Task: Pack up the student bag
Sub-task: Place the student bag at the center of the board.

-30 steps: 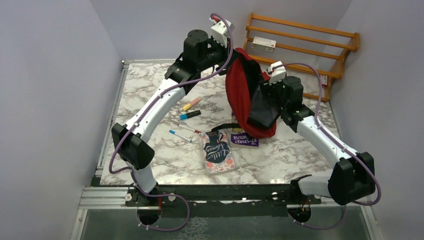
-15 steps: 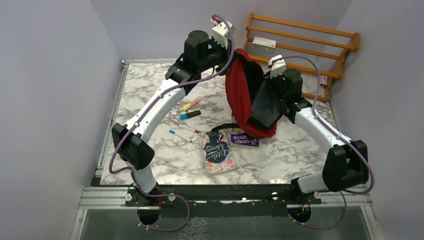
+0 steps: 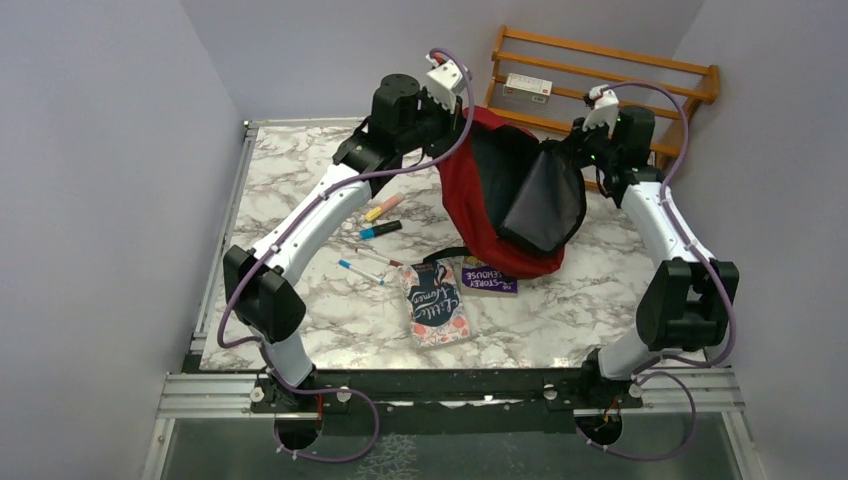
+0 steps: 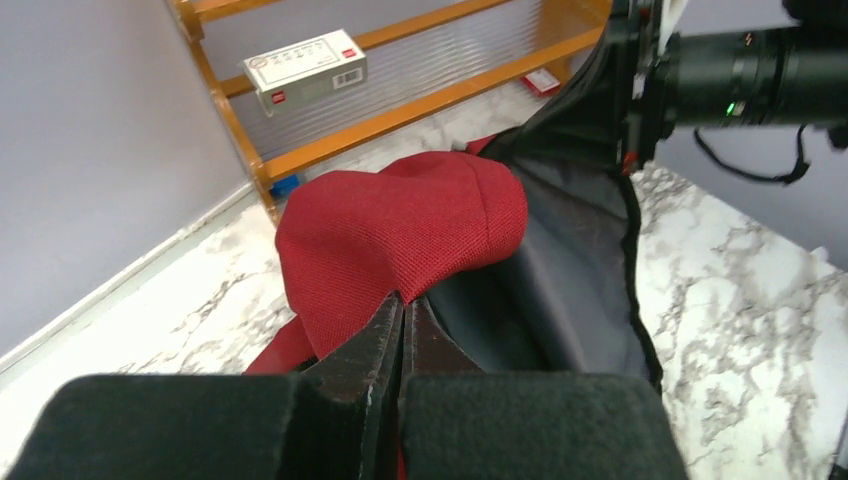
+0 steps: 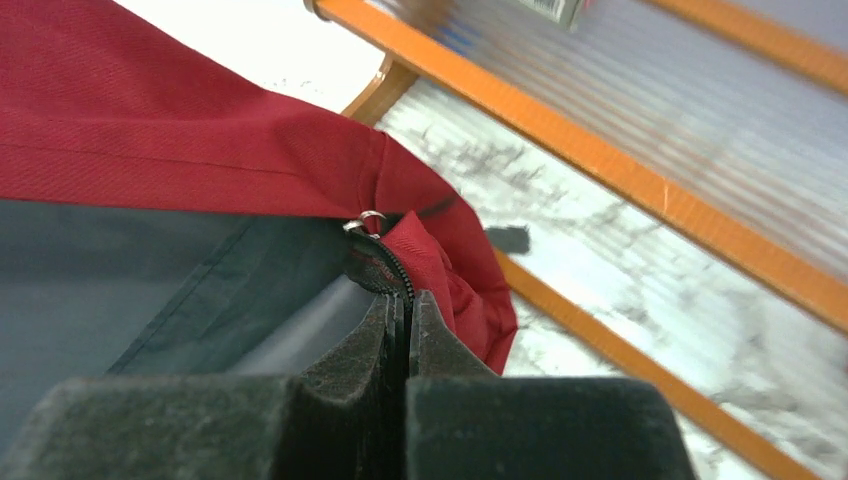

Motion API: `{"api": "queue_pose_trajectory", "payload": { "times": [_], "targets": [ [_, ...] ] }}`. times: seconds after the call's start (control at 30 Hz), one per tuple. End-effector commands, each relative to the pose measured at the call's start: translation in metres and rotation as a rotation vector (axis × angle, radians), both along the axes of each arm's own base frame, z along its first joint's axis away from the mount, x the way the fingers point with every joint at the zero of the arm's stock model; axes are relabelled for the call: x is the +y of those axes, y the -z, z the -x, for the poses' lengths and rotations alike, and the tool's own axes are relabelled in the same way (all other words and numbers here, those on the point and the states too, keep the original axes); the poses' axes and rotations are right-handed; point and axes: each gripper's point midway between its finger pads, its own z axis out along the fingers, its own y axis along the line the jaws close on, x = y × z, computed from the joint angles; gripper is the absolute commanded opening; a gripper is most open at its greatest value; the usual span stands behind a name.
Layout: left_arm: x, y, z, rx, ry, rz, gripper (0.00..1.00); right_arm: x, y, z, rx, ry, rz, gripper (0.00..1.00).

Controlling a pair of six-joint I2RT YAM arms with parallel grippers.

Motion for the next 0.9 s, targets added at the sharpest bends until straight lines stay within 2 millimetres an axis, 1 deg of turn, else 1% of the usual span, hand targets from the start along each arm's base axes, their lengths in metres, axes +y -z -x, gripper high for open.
{"api": "queue_pose_trajectory", "payload": {
  "times": [0.0,0.07,0.1,0.2,0.27,0.33,0.4,0.47,0.53,0.67,0.73,0.77,0.8,0.87],
  "targets": [
    [0.027,-0.012,-0.006,-0.084,-0.087,-0.036,0.00,0.008,0.026,0.017,0.185,-0.180,-0.257,0.01],
    [0.036,-0.001,-0.011,-0.068,-0.114,-0.047,0.00,0.004,0.038,0.017,0.229,-0.195,-0.332,0.01],
    [0.040,-0.002,-0.013,-0.067,-0.124,-0.042,0.00,0.001,0.046,0.015,0.257,-0.180,-0.367,0.01],
    [0.049,0.012,-0.017,-0.038,-0.137,-0.041,0.00,-0.005,0.071,0.012,0.318,-0.158,-0.424,0.01],
    [0.051,0.019,-0.017,-0.026,-0.132,-0.041,0.00,-0.005,0.086,0.011,0.354,-0.145,-0.441,0.05],
    [0.050,0.026,-0.015,-0.017,-0.120,-0.046,0.00,-0.005,0.096,0.011,0.377,-0.142,-0.448,0.09],
    [0.049,0.032,-0.014,-0.009,-0.108,-0.051,0.00,-0.008,0.102,0.010,0.385,-0.123,-0.441,0.19],
    [0.048,0.039,-0.014,0.002,-0.107,-0.055,0.00,-0.014,0.102,0.009,0.376,-0.084,-0.419,0.27],
    [0.049,0.047,-0.017,0.015,-0.118,-0.058,0.00,-0.022,0.096,0.007,0.352,-0.038,-0.385,0.33],
    [0.056,0.065,-0.029,0.063,-0.177,-0.058,0.00,-0.037,0.061,0.010,0.254,0.059,-0.335,0.36],
    [0.063,0.078,-0.039,0.102,-0.214,-0.052,0.00,-0.039,0.039,0.015,0.200,0.089,-0.346,0.36],
    [0.066,0.086,-0.043,0.125,-0.232,-0.052,0.00,-0.038,0.028,0.019,0.181,0.103,-0.365,0.39],
    [0.070,0.095,-0.049,0.152,-0.251,-0.051,0.00,-0.036,0.020,0.025,0.167,0.109,-0.382,0.44],
    [0.077,0.110,-0.057,0.197,-0.285,-0.041,0.00,-0.033,0.005,0.038,0.136,0.114,-0.412,0.50]
  ]
}}
